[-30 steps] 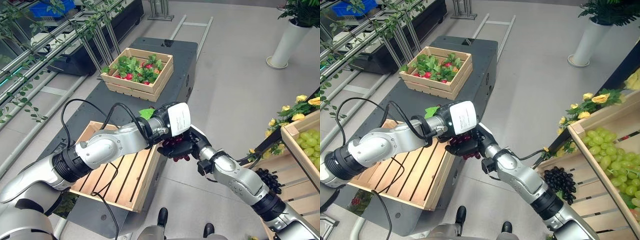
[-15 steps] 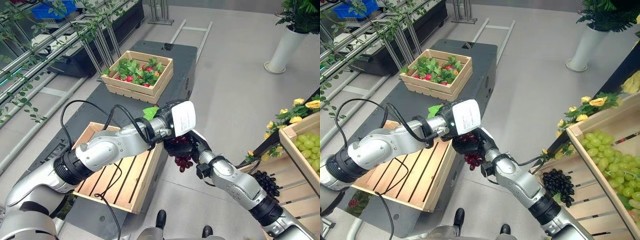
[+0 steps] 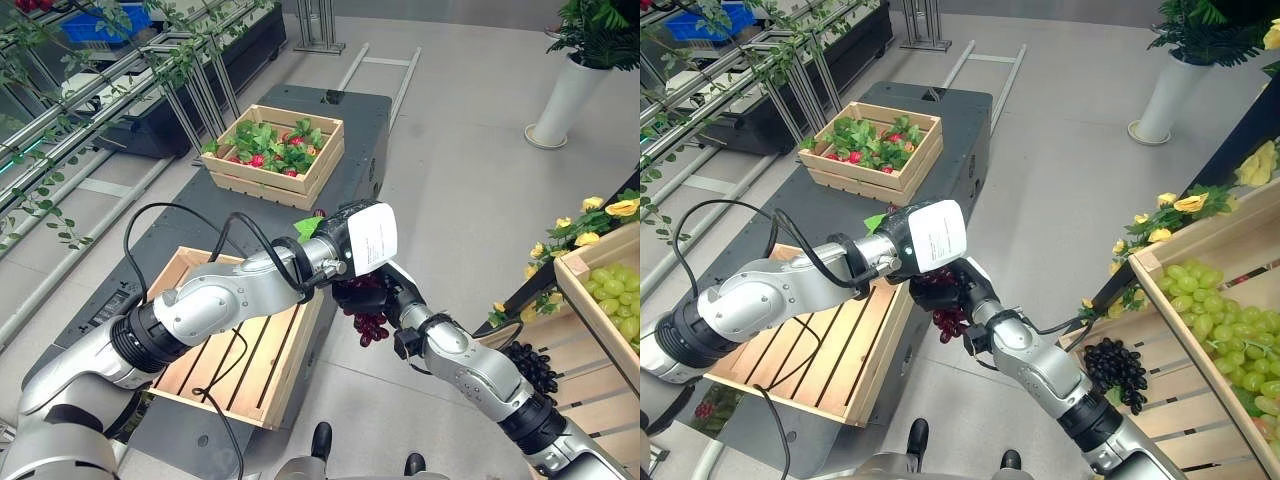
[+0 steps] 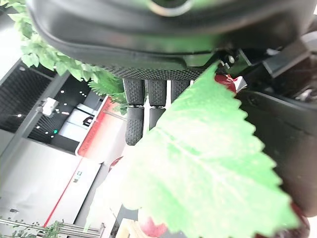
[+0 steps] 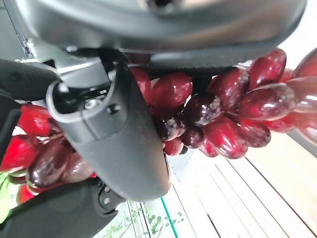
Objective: Pick up the fruits from the basket on one side to the basket on the other side
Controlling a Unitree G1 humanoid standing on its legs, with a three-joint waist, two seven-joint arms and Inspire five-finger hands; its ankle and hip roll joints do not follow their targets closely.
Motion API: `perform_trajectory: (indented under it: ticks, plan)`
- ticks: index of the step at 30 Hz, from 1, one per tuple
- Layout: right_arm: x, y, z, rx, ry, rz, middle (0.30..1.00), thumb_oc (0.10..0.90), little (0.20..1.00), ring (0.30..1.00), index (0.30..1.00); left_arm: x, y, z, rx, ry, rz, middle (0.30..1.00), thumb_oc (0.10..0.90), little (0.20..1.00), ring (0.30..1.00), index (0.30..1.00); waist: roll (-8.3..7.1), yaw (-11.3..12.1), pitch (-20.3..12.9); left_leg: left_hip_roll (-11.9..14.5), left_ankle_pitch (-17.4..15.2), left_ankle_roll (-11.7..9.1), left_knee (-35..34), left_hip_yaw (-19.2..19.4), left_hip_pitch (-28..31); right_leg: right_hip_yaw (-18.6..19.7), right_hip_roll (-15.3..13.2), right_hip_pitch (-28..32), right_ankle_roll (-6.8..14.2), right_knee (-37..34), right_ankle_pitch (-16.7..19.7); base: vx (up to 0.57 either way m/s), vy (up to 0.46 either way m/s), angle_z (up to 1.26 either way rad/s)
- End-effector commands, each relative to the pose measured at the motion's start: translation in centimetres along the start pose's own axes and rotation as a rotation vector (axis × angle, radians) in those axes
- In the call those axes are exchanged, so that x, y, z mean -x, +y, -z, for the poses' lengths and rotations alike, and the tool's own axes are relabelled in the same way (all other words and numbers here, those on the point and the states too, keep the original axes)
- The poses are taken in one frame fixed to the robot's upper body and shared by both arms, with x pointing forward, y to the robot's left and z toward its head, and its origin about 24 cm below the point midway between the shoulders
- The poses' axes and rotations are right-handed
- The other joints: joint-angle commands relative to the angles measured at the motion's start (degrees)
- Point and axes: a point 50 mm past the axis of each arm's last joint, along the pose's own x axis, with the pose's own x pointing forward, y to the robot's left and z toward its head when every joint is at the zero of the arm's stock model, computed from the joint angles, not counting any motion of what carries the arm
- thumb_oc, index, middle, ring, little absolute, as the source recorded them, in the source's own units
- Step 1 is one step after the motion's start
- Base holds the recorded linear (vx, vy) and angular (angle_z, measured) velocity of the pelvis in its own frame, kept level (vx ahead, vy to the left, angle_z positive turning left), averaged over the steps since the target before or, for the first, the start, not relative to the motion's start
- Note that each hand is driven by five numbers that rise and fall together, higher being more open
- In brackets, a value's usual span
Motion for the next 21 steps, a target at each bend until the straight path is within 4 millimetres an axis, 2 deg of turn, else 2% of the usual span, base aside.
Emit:
perform_trajectory:
  ticks: [1, 14, 21]
  plan:
    - [0.0, 1.0, -3.6, -0.049, -0.226, 0.014, 0.300, 0.400, 0.300, 0.300, 0.300, 1.4, 0.9, 5.7, 0.013, 0.344, -0.075, 0.900, 0.800, 0.900, 0.900, 0.900, -3.33, -0.13, -9.06, -4.58, -8.57, 0.95, 0.01, 5.84, 5.39, 4.22, 1.18, -2.38, 0.33, 0.08, 1.80, 0.00, 0.000, 0.00]
    - [0.6, -1.1, -3.1, 0.022, -0.223, 0.097, 0.300, 0.400, 0.300, 0.300, 0.300, 2.8, 0.5, 7.0, -0.053, 0.434, -0.008, 0.900, 0.800, 0.900, 0.900, 0.900, -3.35, -0.89, -9.11, -4.53, -8.74, 0.98, 0.01, 6.26, 5.78, 4.78, 1.28, -2.27, 0.24, 0.08, 1.84, 0.00, 0.000, 0.00]
    - [1.4, -3.6, -2.8, 0.045, -0.229, 0.205, 0.300, 0.400, 0.300, 0.300, 0.300, 4.2, -0.4, 8.4, -0.029, 0.539, 0.054, 0.900, 0.800, 0.900, 0.900, 0.900, -3.61, -1.25, -9.34, -4.43, -8.50, 1.04, 0.01, 6.54, 5.48, 5.23, 1.45, -2.72, 0.17, 0.08, 2.21, 0.00, 0.000, 0.00]
